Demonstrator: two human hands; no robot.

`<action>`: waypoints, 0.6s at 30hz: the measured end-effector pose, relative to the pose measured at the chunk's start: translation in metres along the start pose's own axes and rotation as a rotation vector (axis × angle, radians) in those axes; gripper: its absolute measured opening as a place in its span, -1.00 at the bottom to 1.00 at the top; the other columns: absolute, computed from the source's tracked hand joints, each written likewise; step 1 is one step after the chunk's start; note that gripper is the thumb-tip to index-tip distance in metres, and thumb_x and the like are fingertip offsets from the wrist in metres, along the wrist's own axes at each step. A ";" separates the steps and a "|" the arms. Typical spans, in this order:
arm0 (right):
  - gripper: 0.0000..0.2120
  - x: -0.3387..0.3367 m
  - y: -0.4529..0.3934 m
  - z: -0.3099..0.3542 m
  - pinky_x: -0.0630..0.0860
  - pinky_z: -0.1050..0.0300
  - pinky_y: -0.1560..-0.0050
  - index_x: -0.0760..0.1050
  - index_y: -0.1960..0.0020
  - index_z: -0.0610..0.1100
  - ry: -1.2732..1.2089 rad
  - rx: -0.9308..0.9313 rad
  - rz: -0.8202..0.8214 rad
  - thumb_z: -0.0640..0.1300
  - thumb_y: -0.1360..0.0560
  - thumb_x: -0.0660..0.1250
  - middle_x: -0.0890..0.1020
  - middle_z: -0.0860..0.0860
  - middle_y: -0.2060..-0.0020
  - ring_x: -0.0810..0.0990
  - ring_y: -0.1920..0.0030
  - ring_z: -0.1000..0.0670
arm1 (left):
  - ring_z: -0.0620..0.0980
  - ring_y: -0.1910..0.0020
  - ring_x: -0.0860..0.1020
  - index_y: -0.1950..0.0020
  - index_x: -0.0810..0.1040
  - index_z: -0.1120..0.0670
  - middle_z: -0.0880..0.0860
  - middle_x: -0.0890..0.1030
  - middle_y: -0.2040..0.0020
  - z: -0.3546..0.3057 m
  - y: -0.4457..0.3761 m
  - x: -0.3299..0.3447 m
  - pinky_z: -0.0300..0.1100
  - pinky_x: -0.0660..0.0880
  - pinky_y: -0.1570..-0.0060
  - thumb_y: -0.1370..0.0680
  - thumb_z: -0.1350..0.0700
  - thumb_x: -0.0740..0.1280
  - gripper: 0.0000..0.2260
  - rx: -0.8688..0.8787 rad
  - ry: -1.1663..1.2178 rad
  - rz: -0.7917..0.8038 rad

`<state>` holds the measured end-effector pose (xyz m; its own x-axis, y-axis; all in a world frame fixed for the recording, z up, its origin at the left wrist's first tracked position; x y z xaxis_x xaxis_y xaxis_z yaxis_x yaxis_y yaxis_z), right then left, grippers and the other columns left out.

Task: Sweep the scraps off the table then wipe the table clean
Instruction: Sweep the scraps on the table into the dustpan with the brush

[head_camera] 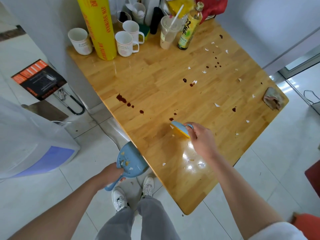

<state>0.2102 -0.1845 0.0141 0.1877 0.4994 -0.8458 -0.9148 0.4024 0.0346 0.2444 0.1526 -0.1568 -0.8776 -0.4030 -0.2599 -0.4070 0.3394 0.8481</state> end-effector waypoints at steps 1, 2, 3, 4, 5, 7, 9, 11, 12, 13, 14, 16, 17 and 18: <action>-0.80 0.006 0.007 0.007 0.28 0.50 0.31 0.61 -0.16 -0.18 -0.010 -0.025 0.024 -0.19 -0.65 0.23 0.62 0.06 0.17 0.50 0.33 0.21 | -0.12 0.43 0.55 0.23 0.55 0.10 -0.02 0.62 0.38 0.000 0.001 -0.001 -0.29 0.47 0.35 -0.53 0.25 0.24 -0.82 0.006 -0.009 0.001; -0.80 0.011 0.013 0.011 0.28 0.51 0.30 0.61 -0.16 -0.17 -0.020 -0.038 0.053 -0.19 -0.65 0.23 0.62 0.07 0.16 0.52 0.29 0.26 | -0.11 0.42 0.55 0.23 0.55 0.10 -0.01 0.62 0.37 0.000 0.002 -0.001 -0.29 0.47 0.34 -0.53 0.25 0.24 -0.82 0.011 -0.016 0.002; -0.80 0.015 0.019 0.013 0.29 0.50 0.29 0.61 -0.16 -0.15 -0.029 -0.043 0.078 -0.18 -0.65 0.23 0.63 0.07 0.16 0.52 0.27 0.29 | -0.10 0.41 0.55 0.21 0.56 0.11 0.00 0.62 0.35 0.001 0.002 -0.001 -0.28 0.48 0.32 -0.53 0.25 0.23 -0.83 0.018 -0.019 0.005; -0.80 0.015 0.022 0.015 0.29 0.49 0.29 0.61 -0.16 -0.14 -0.038 -0.047 0.088 -0.18 -0.65 0.23 0.63 0.07 0.16 0.52 0.27 0.29 | -0.08 0.39 0.55 0.20 0.56 0.12 0.02 0.63 0.34 0.001 0.002 -0.001 -0.26 0.49 0.30 -0.53 0.26 0.23 -0.84 0.023 -0.015 0.011; -0.80 0.014 0.022 0.017 0.30 0.47 0.29 0.61 -0.16 -0.13 -0.047 -0.050 0.081 -0.17 -0.66 0.23 0.63 0.09 0.16 0.52 0.27 0.29 | -0.07 0.38 0.55 0.18 0.56 0.12 0.03 0.63 0.32 0.000 0.003 -0.001 -0.25 0.49 0.29 -0.53 0.26 0.23 -0.84 0.027 -0.010 0.014; -0.79 0.011 0.014 0.024 0.38 0.40 0.26 0.60 -0.19 -0.10 -0.059 -0.059 0.038 -0.15 -0.66 0.22 0.66 0.08 0.10 0.55 0.25 0.23 | -0.07 0.37 0.56 0.15 0.57 0.12 0.04 0.63 0.31 0.001 0.003 -0.001 -0.27 0.49 0.30 -0.53 0.25 0.24 -0.86 0.031 -0.014 0.013; -0.78 0.014 0.002 0.036 0.51 0.19 0.18 0.60 -0.22 -0.12 -0.070 -0.084 0.020 -0.17 -0.66 0.23 0.69 0.01 0.01 0.62 0.18 0.08 | -0.08 0.36 0.57 0.14 0.59 0.11 0.03 0.65 0.29 0.001 0.003 0.001 -0.26 0.50 0.29 -0.53 0.24 0.25 -0.86 0.031 -0.027 0.017; -0.77 0.027 -0.004 0.051 0.56 0.14 0.14 0.60 -0.24 -0.14 -0.083 -0.122 0.064 -0.17 -0.66 0.23 0.69 -0.01 -0.04 0.66 0.12 -0.01 | -0.08 0.36 0.57 0.14 0.61 0.11 0.03 0.66 0.28 0.002 0.003 0.003 -0.26 0.50 0.27 -0.52 0.24 0.25 -0.85 0.026 -0.034 0.020; -0.76 0.034 -0.003 0.057 0.54 0.22 0.16 0.59 -0.25 -0.14 -0.086 -0.143 0.101 -0.16 -0.66 0.23 0.69 0.00 -0.04 0.66 0.12 0.01 | -0.08 0.36 0.58 0.15 0.61 0.10 0.02 0.66 0.28 0.003 0.003 0.004 -0.27 0.50 0.27 -0.52 0.24 0.24 -0.84 0.022 -0.031 0.023; -0.76 0.039 0.000 0.061 0.50 0.32 0.20 0.59 -0.25 -0.14 -0.080 -0.169 0.133 -0.15 -0.66 0.23 0.69 0.01 -0.03 0.64 0.15 0.05 | -0.09 0.35 0.58 0.15 0.60 0.08 0.02 0.66 0.28 0.003 0.003 0.005 -0.28 0.50 0.28 -0.52 0.25 0.24 -0.83 0.020 -0.029 0.027; -0.77 0.043 0.006 0.063 0.44 0.40 0.25 0.59 -0.24 -0.14 -0.069 -0.199 0.157 -0.15 -0.66 0.23 0.68 0.02 -0.01 0.61 0.20 0.08 | -0.09 0.35 0.58 0.15 0.60 0.07 0.02 0.66 0.28 0.003 0.004 0.006 -0.29 0.50 0.29 -0.53 0.24 0.24 -0.83 0.019 -0.029 0.032; -0.78 0.043 0.020 0.060 0.42 0.38 0.30 0.60 -0.22 -0.15 -0.070 -0.247 0.189 -0.17 -0.65 0.25 0.68 0.01 0.04 0.58 0.26 0.07 | -0.09 0.32 0.58 0.08 0.60 0.09 0.03 0.66 0.24 0.003 0.004 0.010 -0.29 0.51 0.28 -0.55 0.23 0.24 -0.85 0.021 -0.029 0.042; -0.79 0.038 0.028 0.055 0.42 0.35 0.31 0.60 -0.20 -0.15 -0.075 -0.250 0.193 -0.19 -0.65 0.25 0.68 0.02 0.06 0.58 0.26 0.09 | -0.08 0.30 0.58 0.03 0.61 0.11 0.04 0.66 0.23 0.003 0.004 0.012 -0.29 0.52 0.27 -0.55 0.22 0.24 -0.85 0.023 -0.028 0.048; -0.80 0.030 0.034 0.048 0.40 0.35 0.31 0.61 -0.19 -0.15 -0.077 -0.236 0.177 -0.21 -0.64 0.25 0.67 0.05 0.07 0.57 0.26 0.13 | -0.06 0.29 0.58 -0.01 0.61 0.13 0.05 0.66 0.21 0.003 0.004 0.014 -0.27 0.52 0.25 -0.55 0.22 0.25 -0.85 0.025 -0.032 0.053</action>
<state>0.2021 -0.1187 0.0151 0.0362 0.6062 -0.7945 -0.9919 0.1187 0.0453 0.2297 0.1504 -0.1586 -0.9053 -0.3570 -0.2301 -0.3660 0.3808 0.8492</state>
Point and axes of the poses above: each hand's wrist, its own y-axis away from the middle knuckle, its own x-axis out of the palm, z = x × y, the point moved 8 cm from there along -y, towards the middle knuckle
